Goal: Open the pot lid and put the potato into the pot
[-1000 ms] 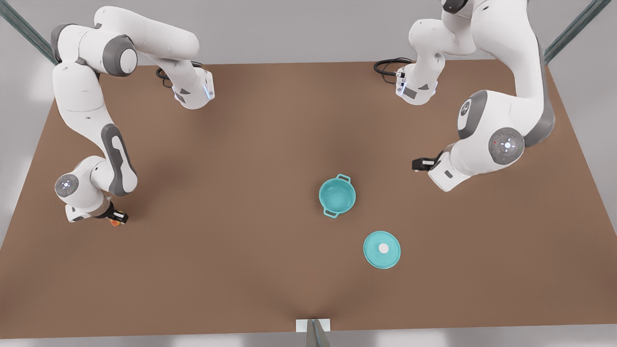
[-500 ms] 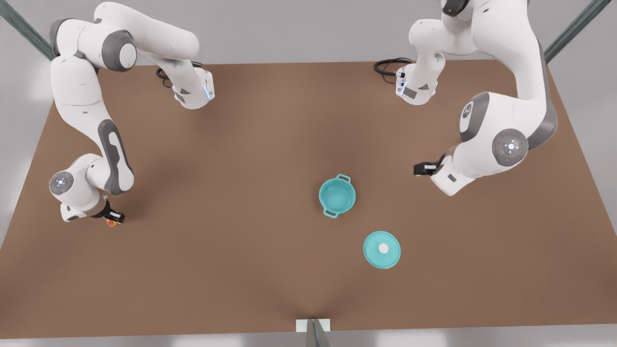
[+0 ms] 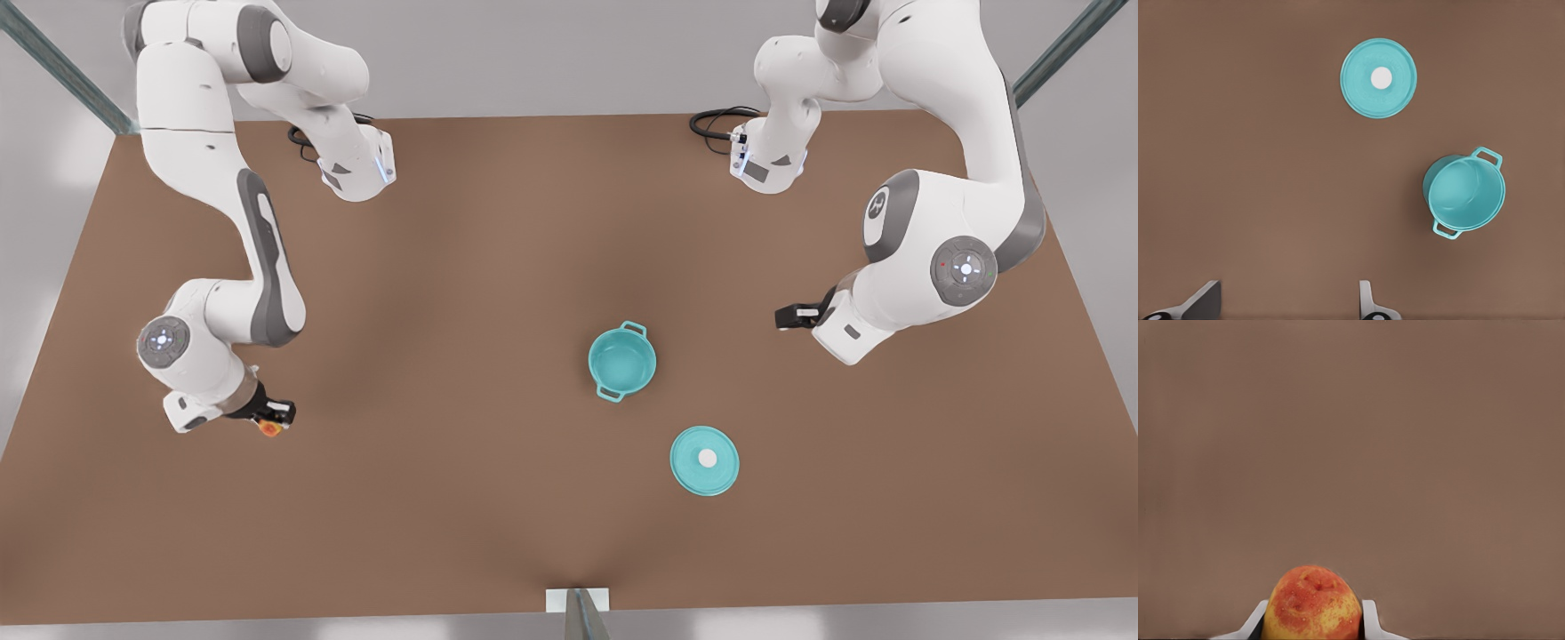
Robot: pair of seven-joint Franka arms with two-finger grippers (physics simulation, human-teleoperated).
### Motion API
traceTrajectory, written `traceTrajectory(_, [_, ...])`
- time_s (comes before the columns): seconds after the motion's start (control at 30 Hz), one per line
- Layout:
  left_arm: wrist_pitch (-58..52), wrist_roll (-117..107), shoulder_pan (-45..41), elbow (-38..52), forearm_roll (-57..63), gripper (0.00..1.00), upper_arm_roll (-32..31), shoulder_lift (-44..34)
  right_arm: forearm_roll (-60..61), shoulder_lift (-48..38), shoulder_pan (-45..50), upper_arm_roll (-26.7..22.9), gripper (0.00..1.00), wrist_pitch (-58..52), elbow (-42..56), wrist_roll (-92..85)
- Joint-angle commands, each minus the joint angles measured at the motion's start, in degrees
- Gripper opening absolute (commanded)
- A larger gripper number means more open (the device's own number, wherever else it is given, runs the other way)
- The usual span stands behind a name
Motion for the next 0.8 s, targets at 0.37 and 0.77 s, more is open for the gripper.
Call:
traceTrajectory(0.37, [0.4, -0.5, 1.2, 0.3, 0.0, 1.00, -0.1, 0.0, -0.5, 0.9, 11.7, 17.1, 0.53, -14.9, 12.0, 61.9])
traceTrajectory(0.77, [0.3, 1.3, 1.8, 1.5, 0.5, 1.00, -0.4, -0.6, -0.6, 17.3, 26.1, 19.8, 0.54, 3.3, 30.3, 79.7])
